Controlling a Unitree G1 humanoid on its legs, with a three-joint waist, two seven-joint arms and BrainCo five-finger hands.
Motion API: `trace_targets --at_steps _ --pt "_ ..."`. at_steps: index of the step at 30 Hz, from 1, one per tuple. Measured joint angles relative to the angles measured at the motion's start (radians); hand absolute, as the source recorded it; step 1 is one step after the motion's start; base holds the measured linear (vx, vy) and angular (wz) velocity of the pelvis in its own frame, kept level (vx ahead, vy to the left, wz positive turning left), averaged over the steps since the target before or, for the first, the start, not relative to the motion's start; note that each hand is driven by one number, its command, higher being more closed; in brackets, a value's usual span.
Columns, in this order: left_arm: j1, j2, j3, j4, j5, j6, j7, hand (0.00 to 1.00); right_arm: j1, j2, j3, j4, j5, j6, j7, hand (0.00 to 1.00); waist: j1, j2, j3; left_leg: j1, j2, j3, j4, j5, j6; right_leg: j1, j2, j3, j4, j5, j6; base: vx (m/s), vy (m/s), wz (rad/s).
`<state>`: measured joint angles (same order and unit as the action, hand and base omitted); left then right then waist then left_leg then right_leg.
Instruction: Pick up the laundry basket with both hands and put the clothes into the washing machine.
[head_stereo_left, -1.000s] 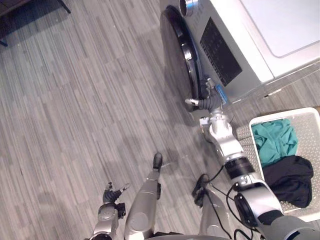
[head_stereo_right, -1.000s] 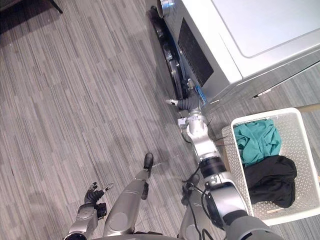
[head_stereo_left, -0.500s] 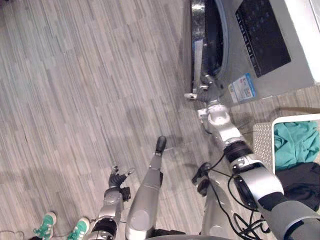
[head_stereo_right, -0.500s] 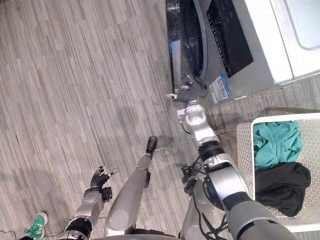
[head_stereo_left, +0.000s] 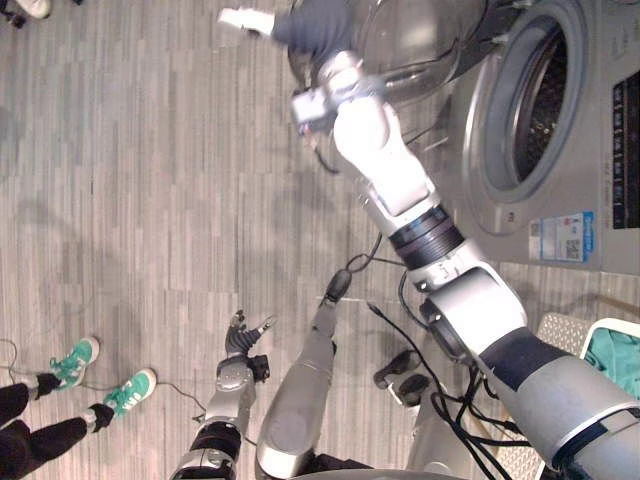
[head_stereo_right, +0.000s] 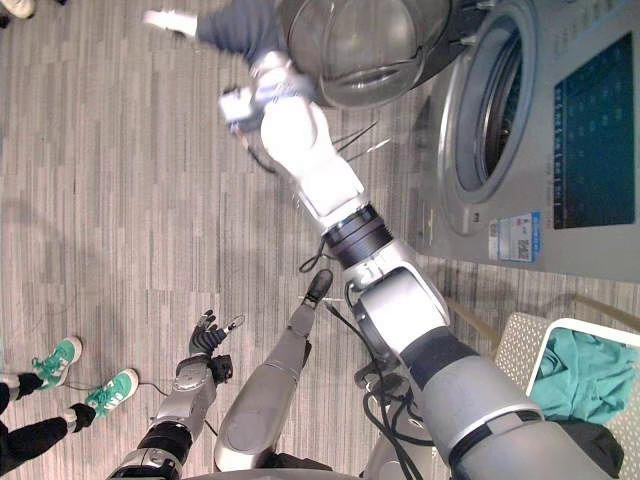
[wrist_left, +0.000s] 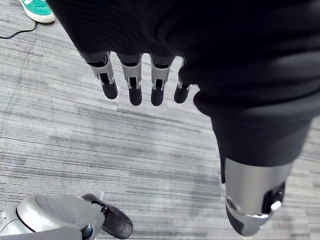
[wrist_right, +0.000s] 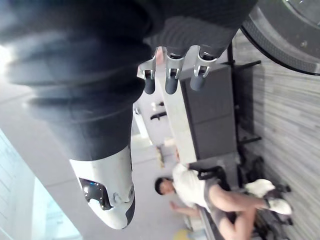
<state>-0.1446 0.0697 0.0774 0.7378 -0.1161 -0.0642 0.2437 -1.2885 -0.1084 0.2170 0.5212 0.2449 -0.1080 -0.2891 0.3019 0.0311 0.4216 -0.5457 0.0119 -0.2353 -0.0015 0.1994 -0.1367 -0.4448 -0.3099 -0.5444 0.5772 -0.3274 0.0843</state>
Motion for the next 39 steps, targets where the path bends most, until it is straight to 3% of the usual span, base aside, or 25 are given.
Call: trace_targets --at_steps 4,11,18,20,24,26,32,35,39 --pt "-0.022 0.029 -0.033 0.000 0.002 0.000 0.002 0.00 0.143 -0.036 0.029 -0.080 -0.003 0.004 0.011 0.00 -0.024 0.000 0.000 0.003 0.040 0.090 0.001 0.002 0.002 -0.051 0.050 0.114 -0.047 0.054 -0.012 -0.05 -0.014 -0.76" --pt "-0.195 0.127 -0.074 0.000 0.022 0.010 0.025 0.00 0.551 -0.091 0.161 -0.115 -0.110 0.028 0.097 0.00 -0.158 0.000 0.001 0.060 0.119 0.253 0.001 0.004 0.005 -0.068 0.157 0.292 -0.163 0.171 -0.035 -0.06 -0.030 -0.90" --pt "-0.392 0.239 -0.116 0.034 0.038 0.020 0.024 0.00 0.883 -0.092 0.196 -0.204 -0.166 0.046 0.221 0.00 -0.239 -0.004 0.003 0.072 0.145 0.318 -0.011 0.004 0.006 -0.120 0.188 0.356 -0.143 0.182 -0.049 -0.04 -0.033 -0.33" --pt "-0.460 0.288 -0.116 0.042 0.042 0.024 0.025 0.00 0.956 -0.089 0.162 -0.246 -0.163 0.046 0.239 0.00 -0.244 -0.010 0.007 0.072 0.145 0.327 -0.022 0.004 0.006 -0.140 0.193 0.368 -0.134 0.182 -0.049 -0.01 -0.008 -0.15" --pt "-0.578 0.436 -0.100 0.040 0.049 0.032 0.042 0.00 1.083 -0.062 0.079 -0.393 -0.138 0.040 0.253 0.00 -0.265 -0.050 0.031 0.068 0.151 0.382 -0.028 -0.005 0.020 -0.171 0.208 0.414 -0.151 0.207 -0.041 -0.02 0.000 -0.32" --pt "-0.619 0.461 -0.059 0.039 0.057 0.040 0.048 0.00 1.125 -0.063 0.054 -0.459 -0.135 0.036 0.253 0.00 -0.265 -0.058 0.035 0.056 0.160 0.416 -0.026 -0.008 0.024 -0.177 0.222 0.435 -0.191 0.244 -0.036 0.01 0.028 -0.53" --pt "-0.722 0.559 0.024 0.037 0.162 0.066 0.051 0.00 1.243 -0.057 -0.004 -0.696 -0.129 -0.009 0.248 0.00 -0.285 -0.117 0.065 -0.011 0.213 0.488 0.065 -0.054 0.035 -0.180 0.260 0.477 -0.308 0.328 -0.034 0.01 0.015 -0.34" --pt "-0.753 0.586 0.064 0.037 0.186 0.088 0.052 0.00 1.328 -0.058 -0.063 -0.792 -0.119 -0.043 0.244 0.00 -0.286 -0.128 0.071 -0.062 0.237 0.487 0.115 -0.075 0.035 -0.190 0.277 0.472 -0.340 0.346 -0.038 0.00 -0.026 -0.10" --pt "-0.782 0.628 0.115 0.028 0.204 0.105 0.066 0.00 1.387 -0.058 -0.108 -0.843 -0.119 -0.044 0.225 0.00 -0.284 -0.138 0.076 -0.117 0.255 0.487 0.153 -0.080 0.032 -0.210 0.291 0.459 -0.359 0.363 -0.043 0.02 -0.035 0.02"
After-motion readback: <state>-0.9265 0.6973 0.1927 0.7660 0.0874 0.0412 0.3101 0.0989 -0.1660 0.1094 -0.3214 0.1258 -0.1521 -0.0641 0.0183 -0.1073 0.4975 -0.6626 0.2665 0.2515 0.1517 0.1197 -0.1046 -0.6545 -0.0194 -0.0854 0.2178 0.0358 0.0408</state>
